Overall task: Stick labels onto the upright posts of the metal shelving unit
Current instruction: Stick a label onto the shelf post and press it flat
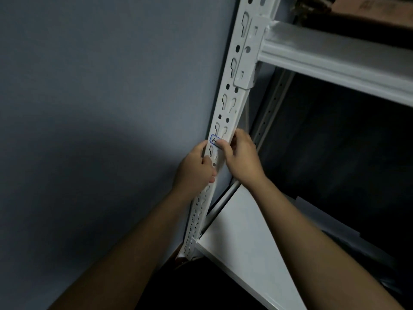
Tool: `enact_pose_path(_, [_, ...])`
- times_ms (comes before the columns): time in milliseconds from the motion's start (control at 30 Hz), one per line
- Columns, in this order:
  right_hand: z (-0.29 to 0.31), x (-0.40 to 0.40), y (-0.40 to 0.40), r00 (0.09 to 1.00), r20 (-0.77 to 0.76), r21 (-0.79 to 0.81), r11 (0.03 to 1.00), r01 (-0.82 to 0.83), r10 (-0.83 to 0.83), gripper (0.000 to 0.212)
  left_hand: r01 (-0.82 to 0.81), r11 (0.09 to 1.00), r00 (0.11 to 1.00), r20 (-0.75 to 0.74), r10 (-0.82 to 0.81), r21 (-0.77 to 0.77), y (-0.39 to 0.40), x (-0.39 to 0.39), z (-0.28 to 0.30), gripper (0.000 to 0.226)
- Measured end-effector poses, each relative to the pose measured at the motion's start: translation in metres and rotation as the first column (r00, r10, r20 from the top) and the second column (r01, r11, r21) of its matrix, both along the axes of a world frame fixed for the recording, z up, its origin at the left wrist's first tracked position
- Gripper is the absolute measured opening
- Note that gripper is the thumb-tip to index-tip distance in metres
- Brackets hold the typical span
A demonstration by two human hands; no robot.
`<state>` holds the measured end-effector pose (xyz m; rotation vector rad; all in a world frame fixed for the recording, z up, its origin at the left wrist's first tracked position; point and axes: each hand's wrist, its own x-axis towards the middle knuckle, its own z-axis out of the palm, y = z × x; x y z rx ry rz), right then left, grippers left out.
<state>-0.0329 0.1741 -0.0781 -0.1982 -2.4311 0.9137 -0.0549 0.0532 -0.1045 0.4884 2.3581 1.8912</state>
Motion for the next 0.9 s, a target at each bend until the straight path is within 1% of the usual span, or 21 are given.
enact_pose_path(100, [0.0, 0.0, 0.003, 0.999, 0.016, 0.049, 0.998, -0.032, 0.031, 0.038, -0.002, 1.0, 1.0, 0.018, 0.003, -0.012, 0.001, 0.002, -0.002, 0.047])
enact_pose_path(233, [0.001, 0.002, 0.01, 0.987, 0.112, 0.077, 0.99, -0.12, 0.111, 0.045, 0.017, 0.997, 1.0, 0.025, -0.015, -0.07, 0.001, 0.007, -0.004, 0.048])
enact_pose_path(333, [0.006, 0.006, 0.01, 0.975, 0.167, 0.07, 0.984, -0.161, 0.148, 0.048, 0.04, 0.994, 0.999, 0.021, -0.038, -0.106, 0.001, 0.012, -0.003, 0.048])
enact_pose_path(367, [0.008, 0.007, 0.011, 0.967, 0.192, 0.06, 0.982, -0.182, 0.167, 0.051, 0.044, 0.991, 0.999, 0.016, -0.042, -0.125, 0.001, 0.014, -0.002, 0.048])
enact_pose_path(433, [0.011, 0.014, 0.012, 0.942, 0.283, 0.03, 0.98, -0.198, 0.182, 0.066, 0.058, 0.985, 0.998, 0.002, -0.059, -0.162, -0.003, 0.018, 0.006, 0.048])
enact_pose_path(467, [0.013, 0.019, 0.011, 0.929, 0.339, 0.04, 0.984, -0.172, 0.149, 0.073, 0.067, 0.984, 0.998, 0.001, -0.068, -0.165, -0.005, 0.022, 0.012, 0.047])
enact_pose_path(500, [0.015, 0.024, 0.01, 0.922, 0.377, 0.088, 0.987, -0.131, 0.089, 0.075, 0.074, 0.985, 0.997, 0.003, -0.075, -0.159, -0.008, 0.026, 0.018, 0.046])
enact_pose_path(533, [0.02, 0.031, 0.008, 0.918, 0.395, 0.159, 0.984, -0.087, 0.017, 0.072, 0.077, 0.985, 0.997, 0.002, -0.077, -0.155, -0.012, 0.031, 0.028, 0.045])
enact_pose_path(600, [0.035, 0.046, 0.001, 0.922, 0.378, 0.293, 0.956, -0.026, -0.091, 0.056, 0.065, 0.982, 0.997, -0.033, -0.072, -0.177, -0.019, 0.042, 0.048, 0.041])
enact_pose_path(667, [0.059, 0.066, -0.01, 0.929, 0.342, 0.37, 0.929, 0.006, -0.143, 0.042, 0.039, 0.974, 0.994, -0.096, -0.062, -0.223, -0.027, 0.055, 0.069, 0.037])
enact_pose_path(733, [0.083, 0.087, -0.021, 0.941, 0.302, 0.404, 0.915, 0.02, -0.154, 0.037, 0.02, 0.965, 0.984, -0.163, -0.064, -0.26, -0.035, 0.071, 0.091, 0.038])
enact_pose_path(833, [0.123, 0.124, -0.039, 0.96, 0.247, 0.428, 0.903, 0.015, -0.133, 0.031, -0.031, 0.946, 0.963, -0.264, -0.058, -0.321, -0.049, 0.102, 0.128, 0.026])
enact_pose_path(900, [0.151, 0.148, -0.051, 0.97, 0.212, 0.467, 0.884, 0.008, -0.121, 0.028, -0.074, 0.937, 0.943, -0.33, -0.045, -0.341, -0.06, 0.125, 0.156, 0.025])
